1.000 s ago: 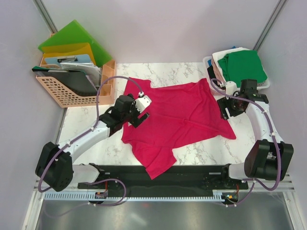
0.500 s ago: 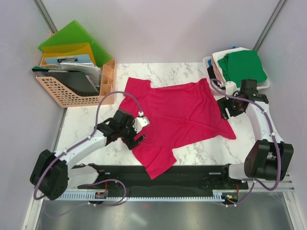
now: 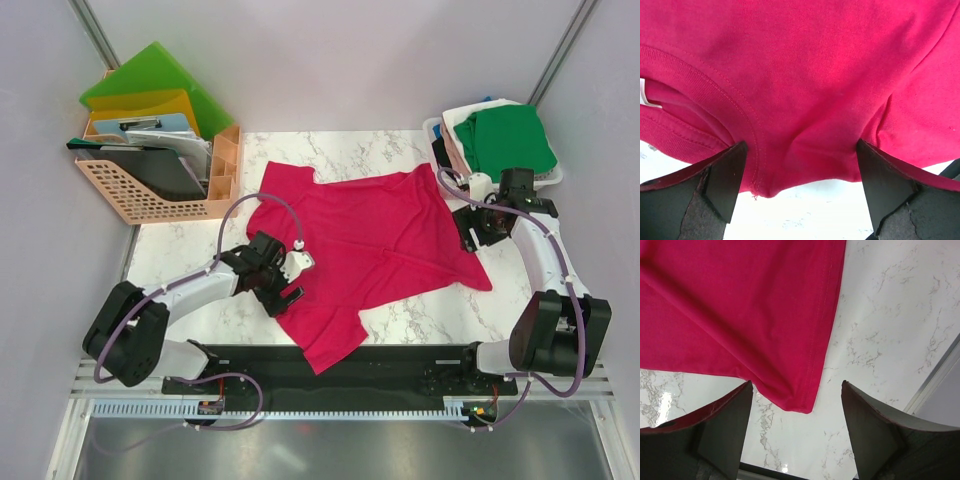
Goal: Fold and stack the t-shirts
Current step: Flatten out the tshirt
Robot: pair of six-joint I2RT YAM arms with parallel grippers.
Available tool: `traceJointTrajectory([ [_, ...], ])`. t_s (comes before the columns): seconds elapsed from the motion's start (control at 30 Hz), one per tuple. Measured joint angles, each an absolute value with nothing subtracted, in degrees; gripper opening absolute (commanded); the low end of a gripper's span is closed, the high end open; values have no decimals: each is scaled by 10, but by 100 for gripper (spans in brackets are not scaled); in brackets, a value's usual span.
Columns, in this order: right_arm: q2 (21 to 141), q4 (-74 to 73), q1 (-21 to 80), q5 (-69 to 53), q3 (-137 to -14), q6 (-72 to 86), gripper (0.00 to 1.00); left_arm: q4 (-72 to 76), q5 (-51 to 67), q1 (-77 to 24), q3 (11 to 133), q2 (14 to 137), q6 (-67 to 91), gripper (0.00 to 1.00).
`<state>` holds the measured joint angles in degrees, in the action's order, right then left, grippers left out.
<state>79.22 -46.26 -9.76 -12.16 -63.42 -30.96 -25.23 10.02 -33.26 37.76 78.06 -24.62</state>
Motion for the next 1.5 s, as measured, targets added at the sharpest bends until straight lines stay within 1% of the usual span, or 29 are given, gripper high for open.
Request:
traceJointTrajectory([
  [0.17,792,-460,-98,-114,-634,-315,79,-279,85,-333,378,764,-251,98],
  [0.5,792,-458,-98,-104,-646,-318,79,-356,43,-332,378,674,-276,99],
  [0.7,797,-452,-98,-105,-646,-318,79,-368,54,-332,398,643,-273,99],
  [0.9,798,-439,-98,-104,-635,-318,80,-336,68,-332,437,635,-260,100],
  [1.0,799,-437,-98,-104,-628,-317,79,-316,80,-333,449,648,-254,100],
  [1.2,809,-432,-98,-104,-626,-317,79,-281,101,-340,452,728,-247,100],
  [1.5,816,-423,-98,-100,-623,-317,79,-252,112,-345,449,804,-248,100],
])
